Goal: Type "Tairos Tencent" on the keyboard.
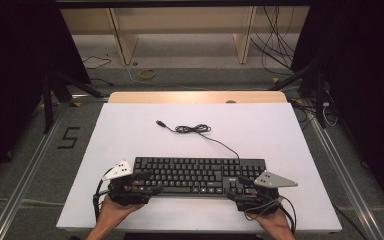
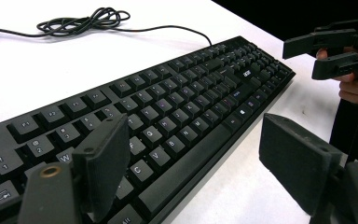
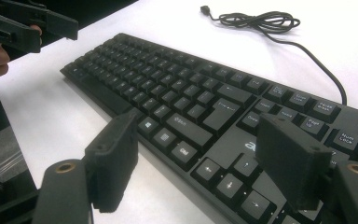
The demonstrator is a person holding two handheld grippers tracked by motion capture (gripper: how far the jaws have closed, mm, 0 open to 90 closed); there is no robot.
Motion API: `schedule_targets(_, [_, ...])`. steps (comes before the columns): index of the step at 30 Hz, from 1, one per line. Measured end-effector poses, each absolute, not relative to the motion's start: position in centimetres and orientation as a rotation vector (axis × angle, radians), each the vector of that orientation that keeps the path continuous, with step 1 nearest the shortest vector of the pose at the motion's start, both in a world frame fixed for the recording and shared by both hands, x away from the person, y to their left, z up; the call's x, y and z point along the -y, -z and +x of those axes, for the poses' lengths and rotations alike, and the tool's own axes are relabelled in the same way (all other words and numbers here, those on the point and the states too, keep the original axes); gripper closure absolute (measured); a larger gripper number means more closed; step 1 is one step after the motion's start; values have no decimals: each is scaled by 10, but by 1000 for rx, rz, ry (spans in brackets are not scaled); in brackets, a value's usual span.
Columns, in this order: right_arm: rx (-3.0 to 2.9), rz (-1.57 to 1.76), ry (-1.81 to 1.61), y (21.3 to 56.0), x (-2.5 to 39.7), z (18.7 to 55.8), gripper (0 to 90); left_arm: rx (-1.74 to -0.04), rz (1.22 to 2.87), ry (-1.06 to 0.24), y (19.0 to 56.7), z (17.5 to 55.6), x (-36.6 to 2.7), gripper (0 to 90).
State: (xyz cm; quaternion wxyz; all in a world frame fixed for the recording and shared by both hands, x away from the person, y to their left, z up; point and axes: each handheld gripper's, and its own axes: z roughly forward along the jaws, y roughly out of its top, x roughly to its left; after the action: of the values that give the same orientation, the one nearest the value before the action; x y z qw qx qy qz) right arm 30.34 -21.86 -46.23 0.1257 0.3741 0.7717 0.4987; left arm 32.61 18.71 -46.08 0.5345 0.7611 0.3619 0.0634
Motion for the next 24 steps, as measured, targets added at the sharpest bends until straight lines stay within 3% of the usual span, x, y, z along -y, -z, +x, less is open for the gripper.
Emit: schedule_targets(24, [-2271, 1057, -1473, 451, 198, 311, 312, -906, 1809, -147, 460, 330, -193, 253])
